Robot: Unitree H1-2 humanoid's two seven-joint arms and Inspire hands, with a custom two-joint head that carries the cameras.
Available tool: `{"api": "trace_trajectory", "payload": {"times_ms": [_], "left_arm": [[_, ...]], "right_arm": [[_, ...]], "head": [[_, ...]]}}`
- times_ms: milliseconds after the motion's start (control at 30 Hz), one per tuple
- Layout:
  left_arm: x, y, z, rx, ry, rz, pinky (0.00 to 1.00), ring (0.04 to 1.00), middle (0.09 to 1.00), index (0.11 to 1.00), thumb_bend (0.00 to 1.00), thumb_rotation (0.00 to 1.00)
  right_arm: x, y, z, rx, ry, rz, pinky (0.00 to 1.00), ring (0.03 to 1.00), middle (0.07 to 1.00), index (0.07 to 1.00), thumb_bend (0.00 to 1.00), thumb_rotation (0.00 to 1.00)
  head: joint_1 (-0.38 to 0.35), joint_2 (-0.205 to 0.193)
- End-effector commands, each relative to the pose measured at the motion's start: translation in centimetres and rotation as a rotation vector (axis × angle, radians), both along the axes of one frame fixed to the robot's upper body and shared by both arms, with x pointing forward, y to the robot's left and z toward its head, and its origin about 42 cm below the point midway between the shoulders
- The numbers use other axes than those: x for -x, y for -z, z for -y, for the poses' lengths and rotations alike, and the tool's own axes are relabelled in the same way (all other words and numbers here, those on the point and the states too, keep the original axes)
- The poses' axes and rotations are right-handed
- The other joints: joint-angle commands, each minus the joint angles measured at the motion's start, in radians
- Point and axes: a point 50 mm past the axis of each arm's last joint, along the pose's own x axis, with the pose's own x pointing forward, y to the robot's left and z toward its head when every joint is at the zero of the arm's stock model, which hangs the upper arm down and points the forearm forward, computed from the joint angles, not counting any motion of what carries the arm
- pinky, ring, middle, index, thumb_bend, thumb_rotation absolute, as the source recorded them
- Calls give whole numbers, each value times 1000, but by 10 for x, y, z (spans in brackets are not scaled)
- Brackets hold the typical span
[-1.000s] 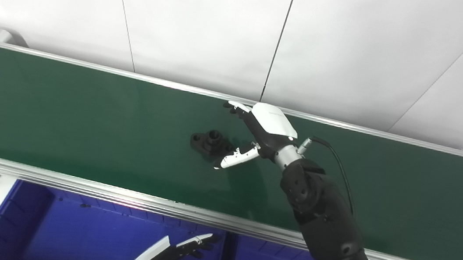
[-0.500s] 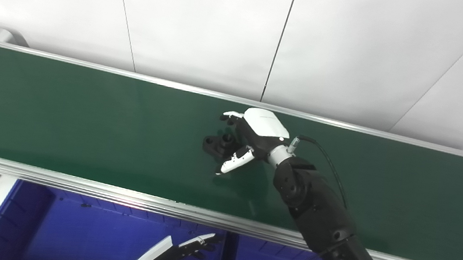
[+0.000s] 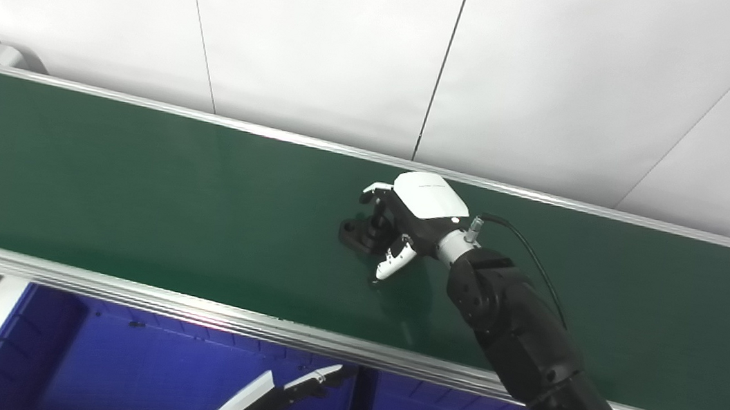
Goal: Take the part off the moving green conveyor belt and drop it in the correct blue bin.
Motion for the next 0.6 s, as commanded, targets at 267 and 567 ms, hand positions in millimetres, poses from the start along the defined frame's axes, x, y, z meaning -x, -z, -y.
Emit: {"api": "trace_trajectory", "payload": {"times_ms": [267,567], "left_arm": [[-1,-18,5,40,-7,75,896,931,954,954,906,227],[-3,-20,3,55,-20,70,873,921,951,951,919,275]], "right_arm": [[22,15,12,171,-113,69,171,244,472,489,529,0],[45,43,18,216,-163,156,91,151,470,477,532,0]], "head": [[-7,31],[-12,43]]}}
